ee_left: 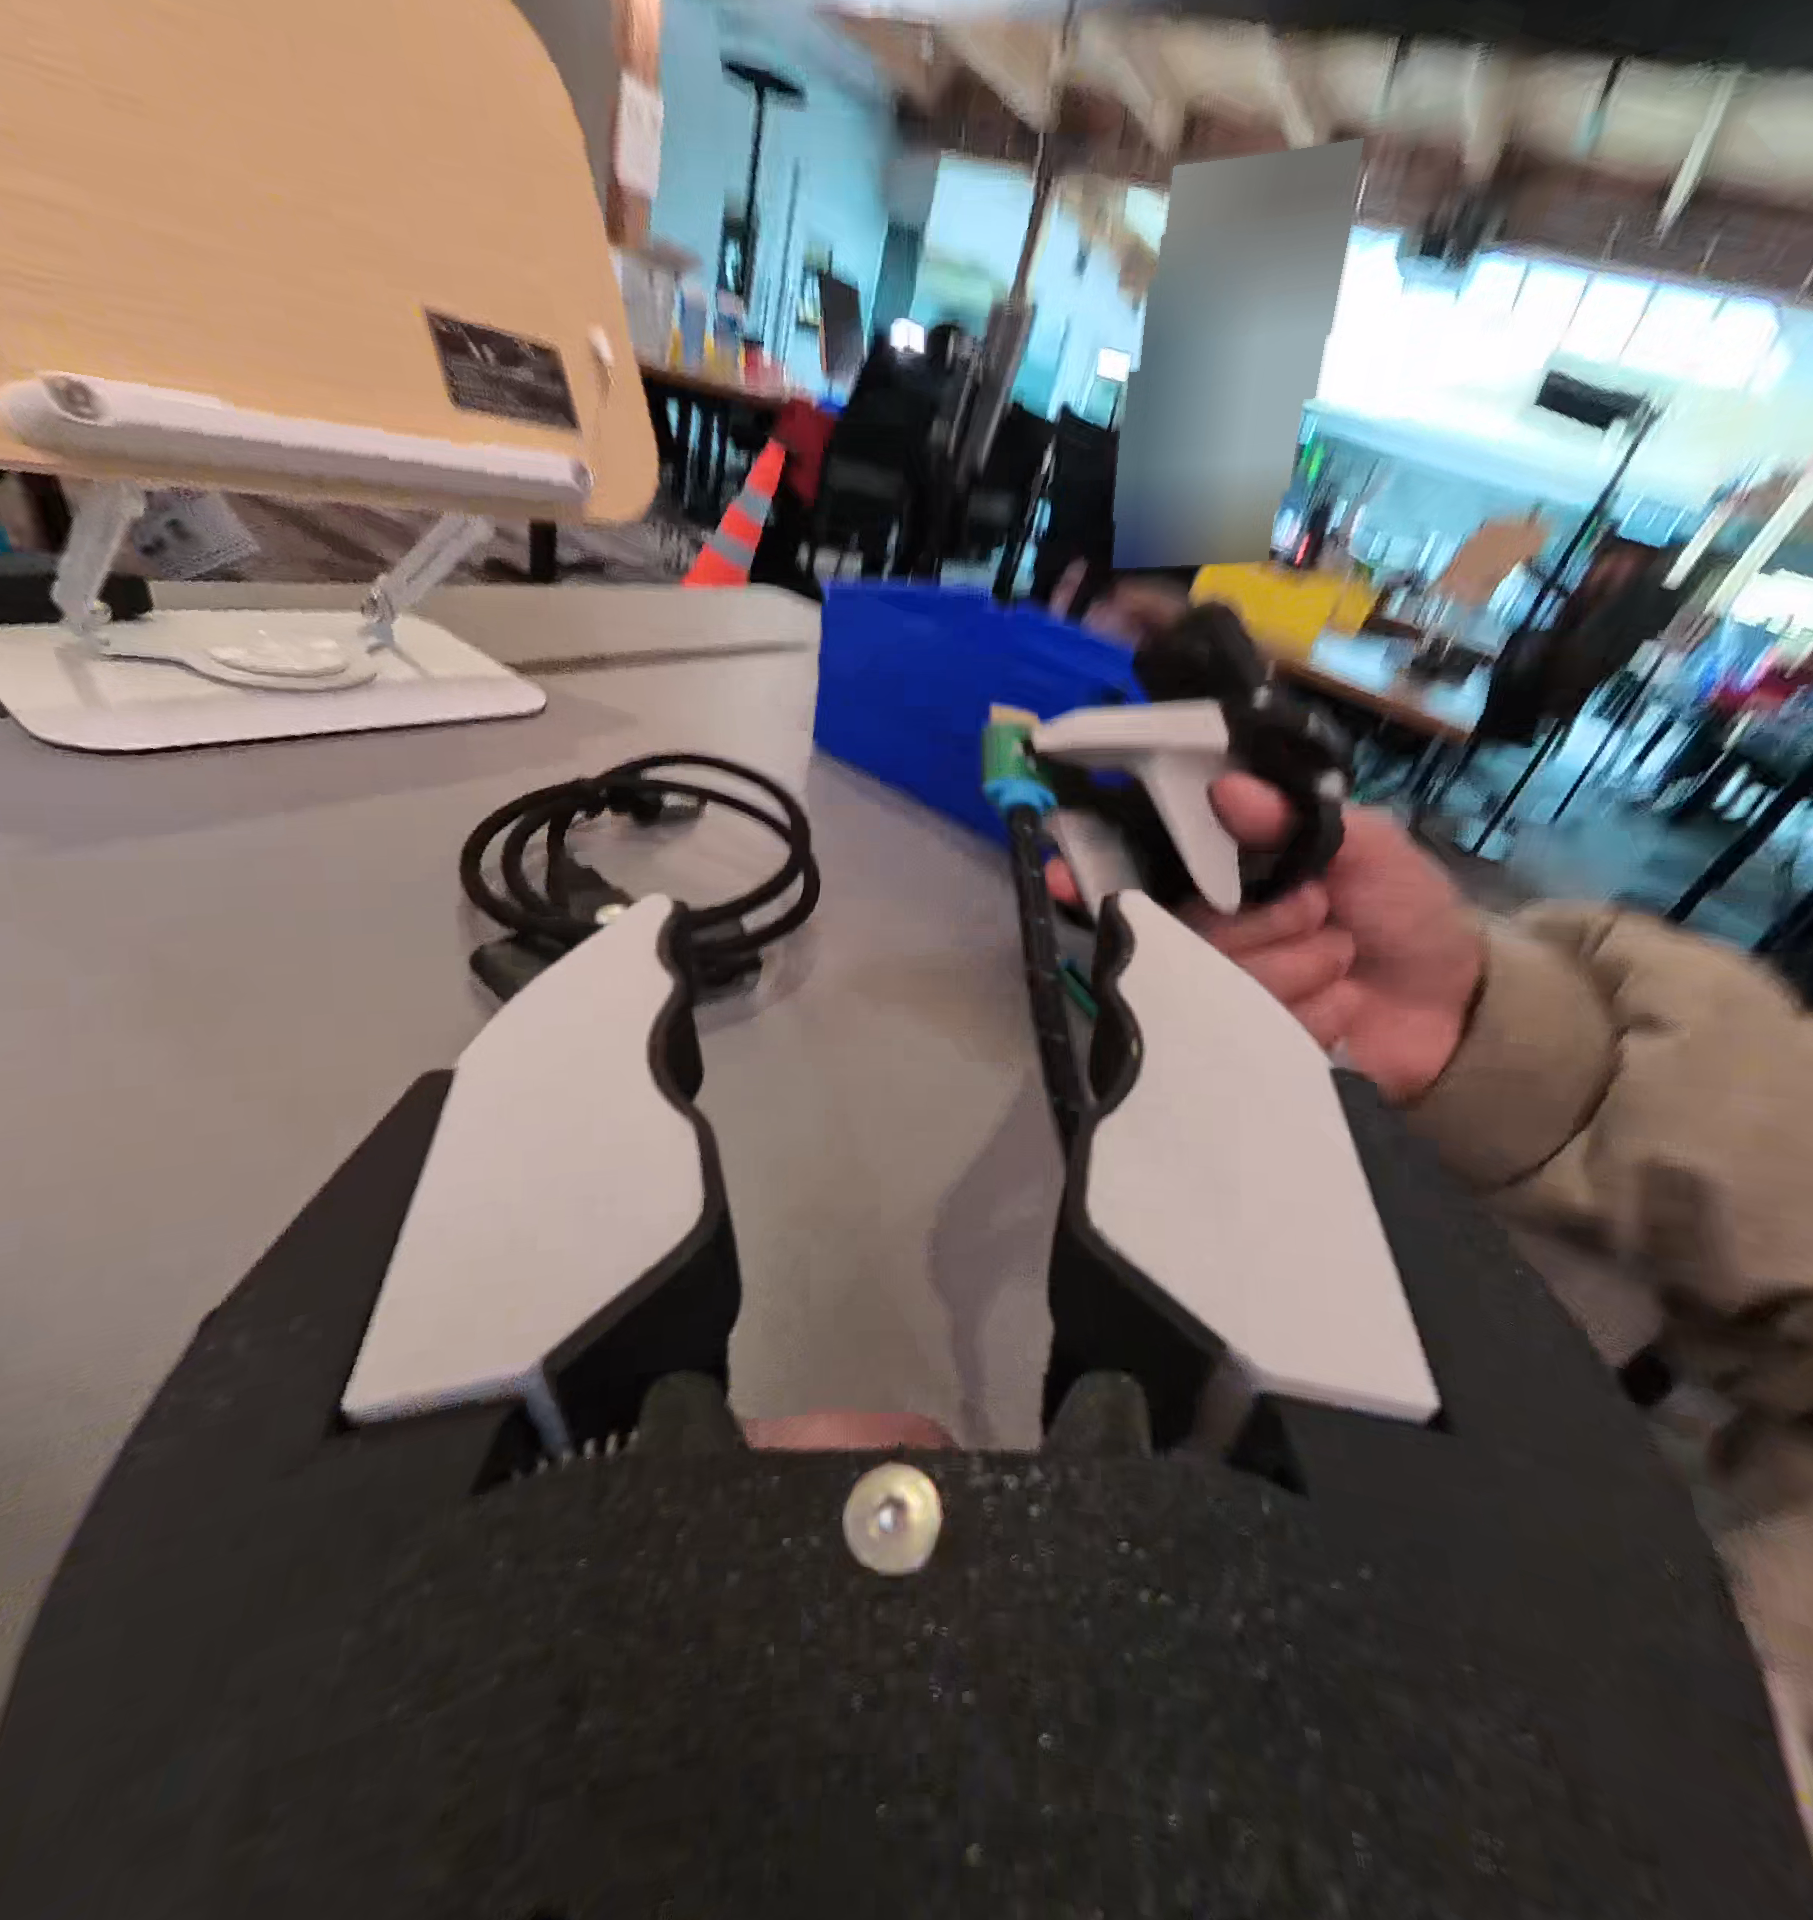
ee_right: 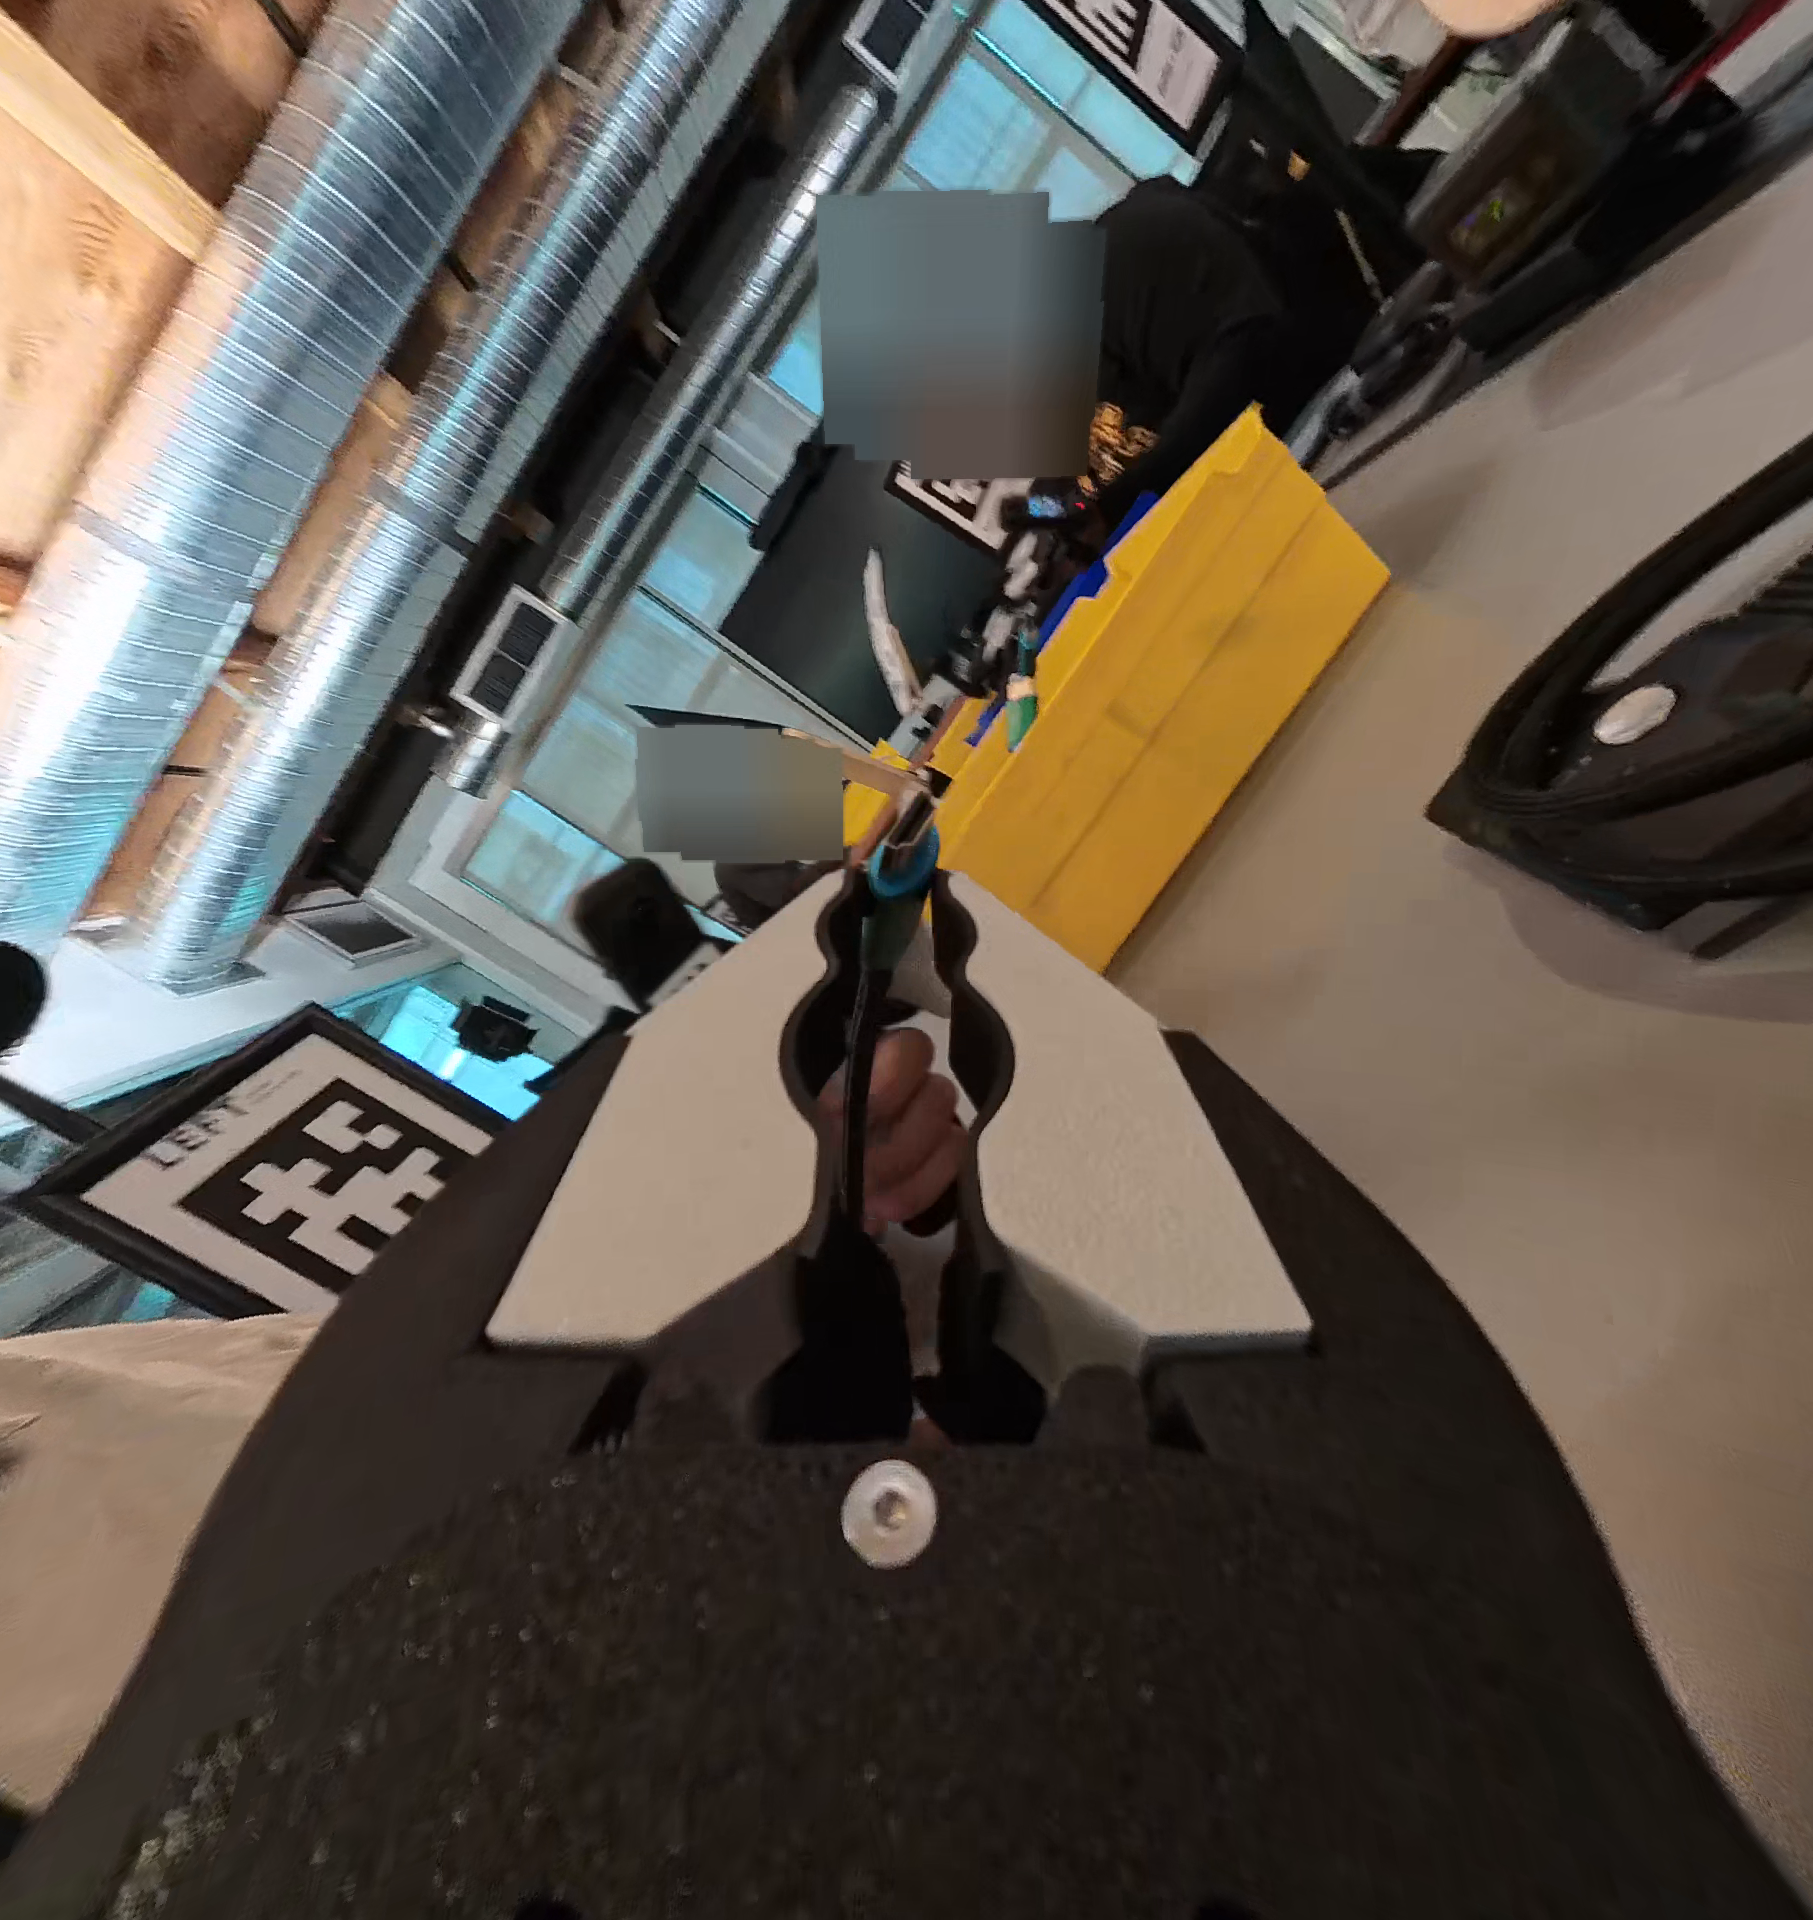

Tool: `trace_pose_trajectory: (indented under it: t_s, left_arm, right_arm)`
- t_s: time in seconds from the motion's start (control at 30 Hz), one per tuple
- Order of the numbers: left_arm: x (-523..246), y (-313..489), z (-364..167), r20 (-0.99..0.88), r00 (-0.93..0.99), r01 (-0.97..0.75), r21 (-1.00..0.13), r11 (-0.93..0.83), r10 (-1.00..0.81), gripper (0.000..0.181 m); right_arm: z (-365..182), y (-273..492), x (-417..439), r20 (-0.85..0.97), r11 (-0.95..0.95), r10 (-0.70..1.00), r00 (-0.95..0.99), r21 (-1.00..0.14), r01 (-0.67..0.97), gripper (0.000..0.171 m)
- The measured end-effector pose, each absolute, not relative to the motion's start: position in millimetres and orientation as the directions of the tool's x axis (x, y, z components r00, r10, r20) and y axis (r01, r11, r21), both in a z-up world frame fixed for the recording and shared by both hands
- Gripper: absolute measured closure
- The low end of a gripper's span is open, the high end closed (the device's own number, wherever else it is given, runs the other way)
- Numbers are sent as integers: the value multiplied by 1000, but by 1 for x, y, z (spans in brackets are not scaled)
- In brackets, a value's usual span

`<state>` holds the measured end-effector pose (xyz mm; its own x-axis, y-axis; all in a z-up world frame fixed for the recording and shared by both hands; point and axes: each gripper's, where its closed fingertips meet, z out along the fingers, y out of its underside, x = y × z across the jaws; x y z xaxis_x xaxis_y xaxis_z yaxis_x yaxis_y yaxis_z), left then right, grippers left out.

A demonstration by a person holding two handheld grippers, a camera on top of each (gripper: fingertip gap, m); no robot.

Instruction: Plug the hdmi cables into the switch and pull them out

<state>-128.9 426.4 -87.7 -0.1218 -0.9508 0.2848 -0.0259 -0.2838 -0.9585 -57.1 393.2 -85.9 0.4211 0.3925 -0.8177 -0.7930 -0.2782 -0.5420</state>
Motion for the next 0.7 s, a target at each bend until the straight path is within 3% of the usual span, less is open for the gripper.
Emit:
trace_pose_trajectory:
  t_s: [0.1,0.2,0.3,0.37,0.47,0.53,0.7]
  left_arm:
    - [-134,439,-79,338,-119,39,-938,-344,-934,120]
    - [-125,424,-96,99,-84,-55,-994,-95,-992,129]
    - [-111,398,-106,-210,-46,-110,-971,214,-977,129]
    - [-107,388,-98,-331,42,-79,-942,327,-943,131]
    - [-112,384,-76,-422,204,21,-900,435,-883,149]
    - [-112,377,-78,-409,176,18,-908,418,-896,166]
    - [-116,379,-67,-244,154,62,-965,256,-958,164]
  right_arm:
    - [-65,384,-56,-803,-261,495,333,-502,-824,161]
    - [-48,377,-69,-776,-281,583,241,-471,-836,161]
    - [-45,383,-85,-789,-314,589,172,-420,-852,161]
    - [-50,389,-90,-814,-325,567,123,-359,-875,161]
    - [-63,396,-95,-849,-334,517,108,-316,-888,161]
    - [-66,396,-96,-853,-321,505,129,-324,-890,161]
    - [-71,394,-103,-865,-322,487,120,-305,-897,161]
